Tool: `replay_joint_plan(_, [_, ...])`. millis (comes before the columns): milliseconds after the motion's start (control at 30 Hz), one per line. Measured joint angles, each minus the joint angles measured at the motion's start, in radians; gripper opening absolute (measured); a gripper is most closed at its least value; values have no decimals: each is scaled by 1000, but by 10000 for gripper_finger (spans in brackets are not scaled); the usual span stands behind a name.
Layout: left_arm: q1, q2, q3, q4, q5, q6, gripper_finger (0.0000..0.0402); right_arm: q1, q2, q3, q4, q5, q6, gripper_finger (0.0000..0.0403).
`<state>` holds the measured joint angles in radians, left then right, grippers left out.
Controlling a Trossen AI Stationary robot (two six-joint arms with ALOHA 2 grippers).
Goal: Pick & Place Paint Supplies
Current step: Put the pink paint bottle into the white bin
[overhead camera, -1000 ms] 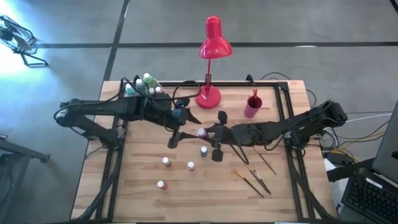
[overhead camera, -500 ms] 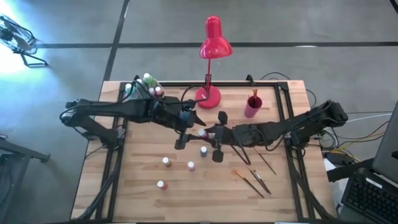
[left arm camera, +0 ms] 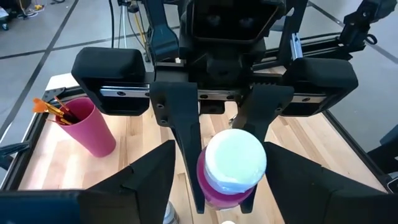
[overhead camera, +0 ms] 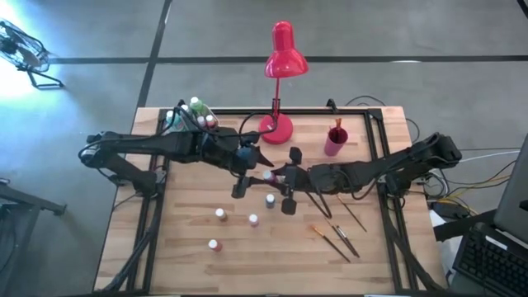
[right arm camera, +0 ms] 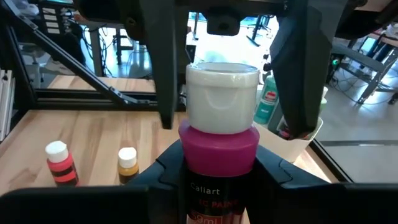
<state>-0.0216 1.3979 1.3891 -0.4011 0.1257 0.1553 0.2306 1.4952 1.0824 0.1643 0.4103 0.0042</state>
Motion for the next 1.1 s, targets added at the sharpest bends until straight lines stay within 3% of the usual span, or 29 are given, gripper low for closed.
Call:
replay_joint_plan(367, [0,0,0,-1,4,5,124,-1,0,0,-3,1,3,95])
replay_joint_plan(667, [0,-5,0,-3,0,9,121,-1,-1,0,0,1,-4,97])
replay_joint_plan(900, [1,-32,0,-62,-53,10,121,0,-3,8,-5,13,-11,204])
replay_joint_plan(1100, [8,-71,-1,-196,-209,4,121,1,-40,9,-108,17,30,272])
